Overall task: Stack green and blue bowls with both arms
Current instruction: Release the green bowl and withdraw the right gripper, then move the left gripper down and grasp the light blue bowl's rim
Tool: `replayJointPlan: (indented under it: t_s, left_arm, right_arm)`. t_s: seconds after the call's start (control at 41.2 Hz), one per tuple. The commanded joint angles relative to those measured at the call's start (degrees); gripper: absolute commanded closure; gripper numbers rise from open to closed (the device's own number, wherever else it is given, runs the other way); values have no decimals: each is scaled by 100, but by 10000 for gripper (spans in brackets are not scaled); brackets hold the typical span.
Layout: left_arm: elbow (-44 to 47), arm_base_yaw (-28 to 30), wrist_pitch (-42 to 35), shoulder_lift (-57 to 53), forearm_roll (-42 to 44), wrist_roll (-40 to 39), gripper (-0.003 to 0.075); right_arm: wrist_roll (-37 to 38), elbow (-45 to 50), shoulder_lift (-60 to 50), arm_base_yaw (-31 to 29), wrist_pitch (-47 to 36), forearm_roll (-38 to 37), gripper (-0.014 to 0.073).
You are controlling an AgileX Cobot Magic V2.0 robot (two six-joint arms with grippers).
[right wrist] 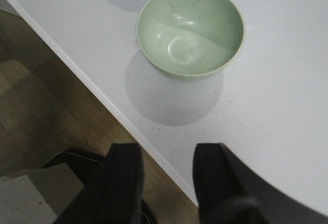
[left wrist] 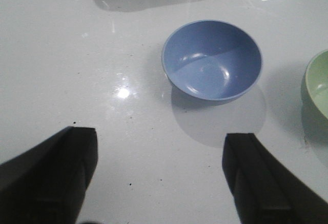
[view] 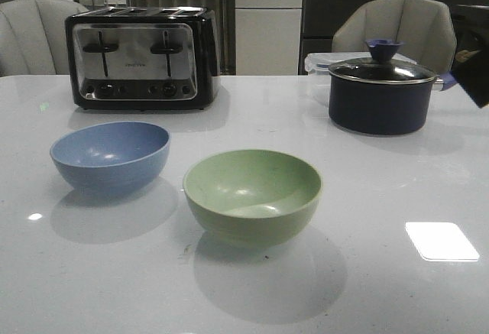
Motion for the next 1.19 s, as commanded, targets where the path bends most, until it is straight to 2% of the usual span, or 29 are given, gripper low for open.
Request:
replayJointPlan:
  t_s: [0.0,0.534,0.85,0.923,1.166]
  left_arm:
    - [-441,-122,-383,498,-21,14,159]
    - [-2453,-99,-455,4078,-21,14,159]
    - [-3212,-90,-465,5408,-84,-24,163]
    - [-3291,-90,-465,5543,-84,-24,206]
    - [-3291,-90,-529,5621,-166,-24,500]
  right_arm:
    - [-58,-143,-63,-2,-290,14,220]
    - [-58,-143,-38,-2,-290,14,220]
    - [-58,-143,-38,-2,-290,14,220]
    - [-58,-143,-38,-2,-290,14,220]
    - [-58,-143,-38,-2,-290,14,220]
